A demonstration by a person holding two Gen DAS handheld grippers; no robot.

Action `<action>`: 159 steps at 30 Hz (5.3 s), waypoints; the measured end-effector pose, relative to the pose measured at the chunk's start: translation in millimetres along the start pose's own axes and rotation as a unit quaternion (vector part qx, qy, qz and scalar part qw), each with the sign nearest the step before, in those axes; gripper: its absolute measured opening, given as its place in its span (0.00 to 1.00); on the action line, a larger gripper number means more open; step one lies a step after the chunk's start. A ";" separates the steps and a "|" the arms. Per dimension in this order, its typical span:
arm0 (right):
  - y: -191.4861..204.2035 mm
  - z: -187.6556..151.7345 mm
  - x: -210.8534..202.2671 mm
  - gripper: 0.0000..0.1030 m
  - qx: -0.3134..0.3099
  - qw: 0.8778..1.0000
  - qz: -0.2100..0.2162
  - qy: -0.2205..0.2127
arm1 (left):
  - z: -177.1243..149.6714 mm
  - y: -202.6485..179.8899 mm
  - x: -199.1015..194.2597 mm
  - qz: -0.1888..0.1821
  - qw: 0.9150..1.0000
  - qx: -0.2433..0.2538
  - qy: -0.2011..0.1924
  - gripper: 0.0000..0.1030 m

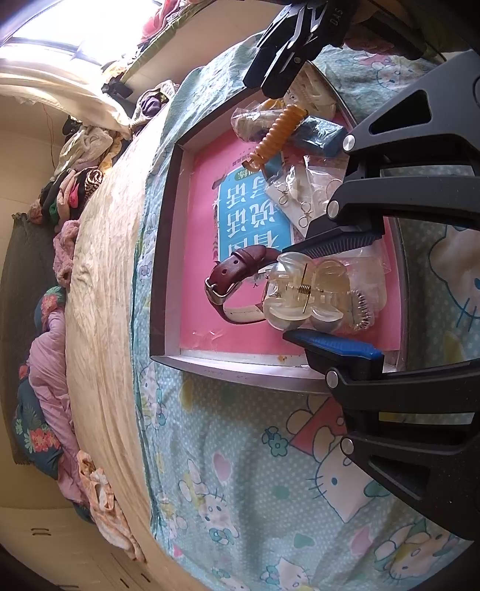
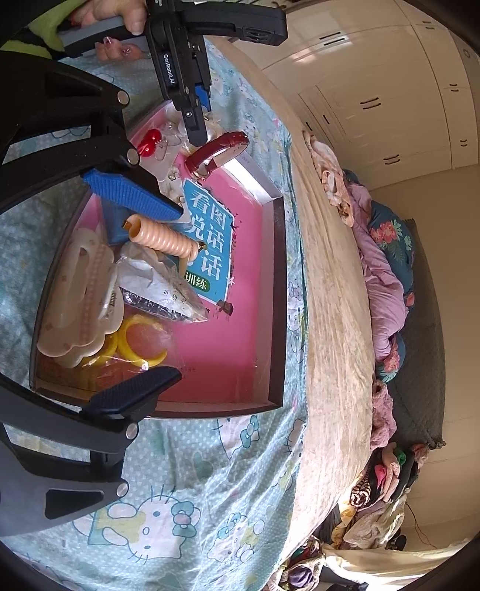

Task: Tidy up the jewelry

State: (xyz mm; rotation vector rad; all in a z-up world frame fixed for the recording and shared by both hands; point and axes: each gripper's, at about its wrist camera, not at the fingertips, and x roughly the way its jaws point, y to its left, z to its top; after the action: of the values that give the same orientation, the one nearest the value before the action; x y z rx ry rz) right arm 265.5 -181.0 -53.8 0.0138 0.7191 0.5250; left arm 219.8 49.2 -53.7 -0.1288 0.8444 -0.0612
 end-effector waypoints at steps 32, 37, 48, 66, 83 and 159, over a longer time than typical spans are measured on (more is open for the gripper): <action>29.7 -19.6 -103.6 0.95 -0.009 0.999 -0.005 -0.045 | -12.3 -10.6 -86.0 0.002 0.998 0.002 -0.059 0.91; 40.8 -31.0 -119.9 0.95 -0.014 0.999 -0.010 -0.049 | -28.4 -19.3 -104.7 -0.002 0.998 0.008 -0.067 0.91; 68.2 -62.7 -129.9 0.96 -0.037 0.999 -0.006 -0.025 | -74.2 -35.2 -127.8 -0.001 0.997 0.025 -0.074 0.91; 71.7 -77.0 -135.4 0.96 -0.021 1.000 -0.007 -0.018 | -94.7 -39.6 -134.9 -0.004 0.998 0.016 -0.064 0.91; 72.2 -79.6 -141.3 0.96 -0.023 1.000 -0.008 -0.018 | -94.7 -36.9 -139.3 -0.001 0.998 0.011 -0.065 0.91; -11.1 -70.2 -111.4 0.95 0.057 0.995 -0.076 0.012 | -87.6 7.9 -116.2 0.047 0.998 -0.040 -0.033 0.91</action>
State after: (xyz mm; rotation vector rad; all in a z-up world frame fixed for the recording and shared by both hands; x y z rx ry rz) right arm 156.1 -253.8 -39.6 0.0590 0.7672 0.3377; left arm 77.2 61.3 -26.2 -0.1653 0.7857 0.0645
